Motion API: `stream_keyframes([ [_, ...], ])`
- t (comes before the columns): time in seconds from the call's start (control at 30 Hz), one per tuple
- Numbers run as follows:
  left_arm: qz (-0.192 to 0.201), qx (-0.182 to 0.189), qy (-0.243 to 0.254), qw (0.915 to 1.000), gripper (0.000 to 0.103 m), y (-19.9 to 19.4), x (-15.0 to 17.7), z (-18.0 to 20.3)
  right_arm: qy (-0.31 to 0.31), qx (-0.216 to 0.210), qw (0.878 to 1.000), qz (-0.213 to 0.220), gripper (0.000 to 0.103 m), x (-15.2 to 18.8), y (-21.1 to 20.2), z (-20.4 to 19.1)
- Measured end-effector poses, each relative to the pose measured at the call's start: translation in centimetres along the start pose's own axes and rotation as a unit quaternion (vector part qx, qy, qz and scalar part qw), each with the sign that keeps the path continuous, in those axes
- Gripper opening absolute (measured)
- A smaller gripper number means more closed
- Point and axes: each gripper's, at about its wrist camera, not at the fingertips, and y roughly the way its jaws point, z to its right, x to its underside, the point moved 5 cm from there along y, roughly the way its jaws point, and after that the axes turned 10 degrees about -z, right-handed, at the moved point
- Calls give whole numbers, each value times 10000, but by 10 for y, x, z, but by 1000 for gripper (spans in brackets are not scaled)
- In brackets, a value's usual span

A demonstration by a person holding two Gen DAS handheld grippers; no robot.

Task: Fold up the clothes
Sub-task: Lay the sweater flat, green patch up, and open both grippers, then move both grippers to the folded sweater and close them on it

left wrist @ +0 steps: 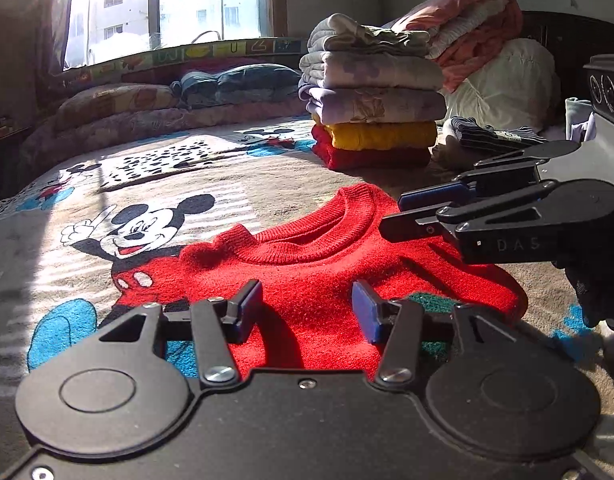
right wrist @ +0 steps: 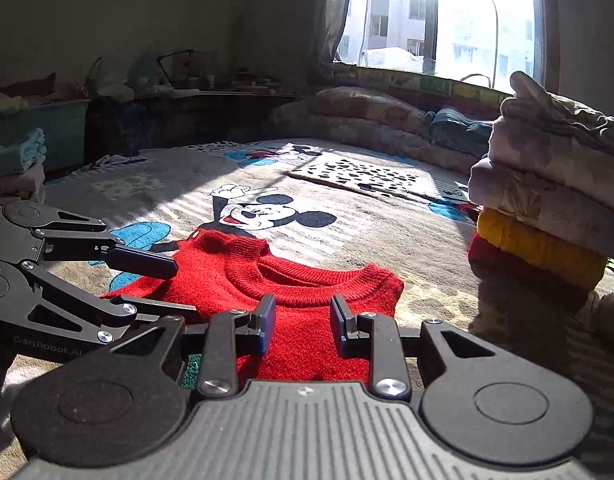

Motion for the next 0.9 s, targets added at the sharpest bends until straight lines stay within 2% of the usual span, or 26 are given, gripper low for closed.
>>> stream_keyframes([
  [0.03, -65, -16, 29, 10000, 49, 4, 2, 1, 247, -77, 9993, -260, 30, 5, 13, 7],
  [0.2, -154, -45, 128, 9998, 48, 7, 4, 4, 728, -347, 9959, -399, 31, 22, 23, 19],
  [0.27, -121, -54, 154, 9998, 48, 3, 3, 4, 746, -331, 9959, -398, 31, 19, 17, 20],
  [0.4, 142, 117, 208, 9996, 48, -20, 1, 9, 491, -254, 9984, -96, 31, 7, -3, 17],
  [0.53, 173, 230, 303, 9991, 48, -31, 7, 21, 401, -262, 9988, -81, 31, -10, 12, 28],
  [0.6, 96, 242, 290, 9992, 48, -29, 12, 23, 696, -315, 9970, -117, 31, -16, 26, 41],
  [0.73, -46, 261, 269, 9993, 50, -17, 19, 20, 1411, -624, 9859, -642, 33, -7, 58, 60],
  [0.83, -65, 372, 190, 9991, 51, -17, 19, 17, 1484, -512, 9852, -692, 40, -6, 51, 63],
  [0.9, -18, 522, 7, 9986, 52, -23, 17, 11, 1678, -496, 9832, -528, 41, -2, 35, 64],
])
